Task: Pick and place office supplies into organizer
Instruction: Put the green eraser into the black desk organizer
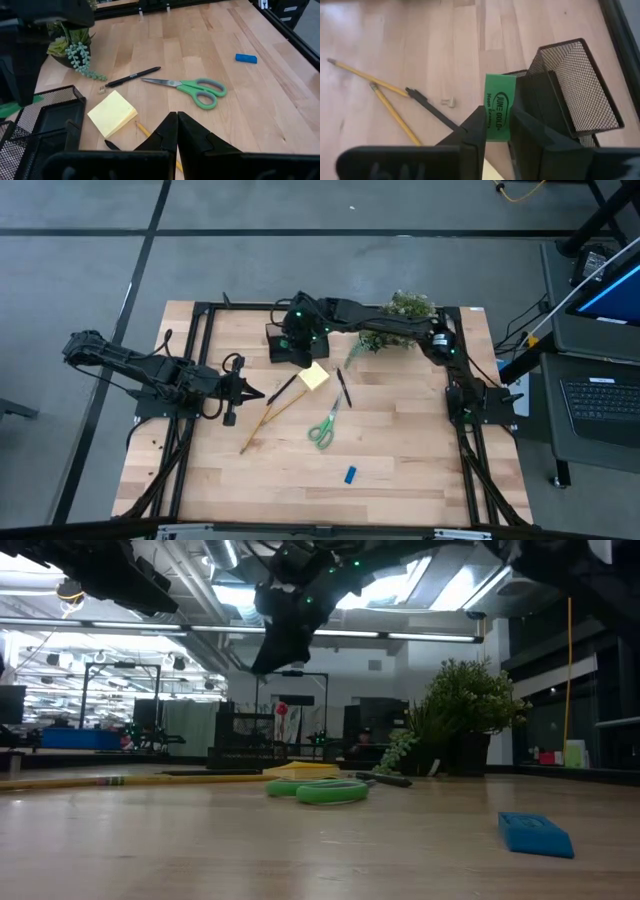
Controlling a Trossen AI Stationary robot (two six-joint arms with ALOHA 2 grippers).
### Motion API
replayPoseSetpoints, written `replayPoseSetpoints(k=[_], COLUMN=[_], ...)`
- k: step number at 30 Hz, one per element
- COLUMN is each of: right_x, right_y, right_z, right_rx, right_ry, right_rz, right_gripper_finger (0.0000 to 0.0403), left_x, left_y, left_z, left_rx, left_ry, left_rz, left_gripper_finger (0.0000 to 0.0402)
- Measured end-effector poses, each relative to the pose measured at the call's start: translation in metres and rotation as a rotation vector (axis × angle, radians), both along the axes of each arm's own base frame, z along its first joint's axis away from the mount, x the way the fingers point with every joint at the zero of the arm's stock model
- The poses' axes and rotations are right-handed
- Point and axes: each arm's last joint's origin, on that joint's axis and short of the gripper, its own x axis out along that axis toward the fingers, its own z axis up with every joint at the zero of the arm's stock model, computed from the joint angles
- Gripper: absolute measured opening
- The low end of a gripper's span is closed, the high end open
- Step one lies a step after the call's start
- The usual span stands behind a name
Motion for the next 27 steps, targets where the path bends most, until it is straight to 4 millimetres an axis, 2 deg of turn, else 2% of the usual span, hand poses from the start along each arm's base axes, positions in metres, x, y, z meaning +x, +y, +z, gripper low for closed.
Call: replayPoseSetpoints(k=[12,23,27], right_x=[0.012,0.019,0.023], right_y=[-0.007,-0.009,-0.011], right_z=[-0.037,-0.050,-0.061], right_rx=[-0.062,-0.083,-0.088], right_ry=[0.056,0.036,0.049], right_rz=[0.082,0.098,0.090], right_gripper_finger=[0.0081,0.0081,0.0081], left_x=[0.000,0.000,0.000], left_y=[0.000,0.000,0.000], left_z=[0.000,0.000,0.000], left_rx=[-0.002,-0.001,-0.001], left_ry=[0.000,0.001,0.003], left_rz=[0.001,0.001,0.001], left_gripper_finger=[0.0002,0.0003,0.0002])
